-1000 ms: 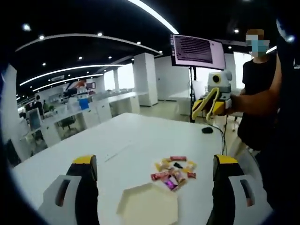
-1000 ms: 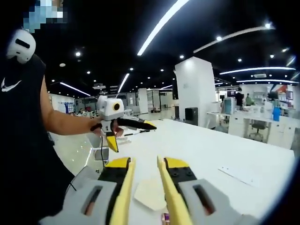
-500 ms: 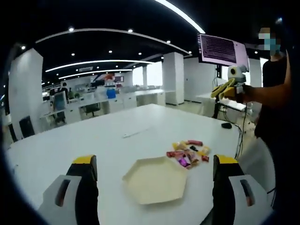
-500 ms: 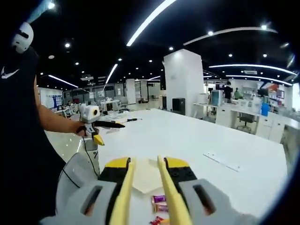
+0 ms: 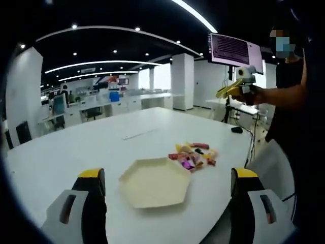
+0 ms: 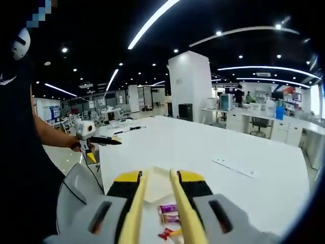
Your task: Place the target food into the container with the food tongs after gripping and lifting it, then release it inside without dropping or visibly crushing the food.
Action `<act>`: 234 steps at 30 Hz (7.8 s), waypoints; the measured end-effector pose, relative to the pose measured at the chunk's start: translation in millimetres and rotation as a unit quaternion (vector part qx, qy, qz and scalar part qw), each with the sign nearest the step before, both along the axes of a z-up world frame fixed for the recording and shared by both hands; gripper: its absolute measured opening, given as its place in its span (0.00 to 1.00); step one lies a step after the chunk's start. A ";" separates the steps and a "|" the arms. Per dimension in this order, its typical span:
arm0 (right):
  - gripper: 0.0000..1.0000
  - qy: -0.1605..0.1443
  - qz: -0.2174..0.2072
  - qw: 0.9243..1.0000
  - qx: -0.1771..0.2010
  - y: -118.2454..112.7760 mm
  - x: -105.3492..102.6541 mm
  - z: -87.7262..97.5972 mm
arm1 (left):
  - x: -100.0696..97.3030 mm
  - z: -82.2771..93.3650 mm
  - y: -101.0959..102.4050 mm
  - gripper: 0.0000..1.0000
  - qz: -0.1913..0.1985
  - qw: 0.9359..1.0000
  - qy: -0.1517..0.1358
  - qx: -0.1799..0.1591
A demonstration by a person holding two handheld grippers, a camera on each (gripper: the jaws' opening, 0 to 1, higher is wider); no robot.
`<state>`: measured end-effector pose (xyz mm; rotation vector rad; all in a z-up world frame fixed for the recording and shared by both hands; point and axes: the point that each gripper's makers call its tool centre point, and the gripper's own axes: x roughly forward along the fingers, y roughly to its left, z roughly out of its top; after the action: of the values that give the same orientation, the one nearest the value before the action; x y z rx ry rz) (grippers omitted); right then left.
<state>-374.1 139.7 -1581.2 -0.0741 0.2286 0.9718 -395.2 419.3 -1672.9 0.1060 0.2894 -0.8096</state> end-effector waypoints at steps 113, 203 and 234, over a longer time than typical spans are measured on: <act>0.18 0.143 -0.039 0.956 -0.252 -63.1 35.1 -221.9 | -6.8 -69.7 -25.6 0.98 0.040 0.998 0.044 0.029; 0.22 0.050 0.116 0.964 -0.233 211.7 88.7 -114.1 | -11.0 -77.2 -28.9 0.99 0.022 0.997 0.043 0.058; 0.26 0.021 0.088 0.976 -0.198 142.7 69.7 -84.1 | -11.1 -75.4 -28.0 0.99 0.021 0.998 0.041 0.052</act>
<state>-304.4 282.4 -1665.3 -0.4456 0.4595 1.0934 -406.3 391.3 -1748.3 0.1637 0.4102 -0.7574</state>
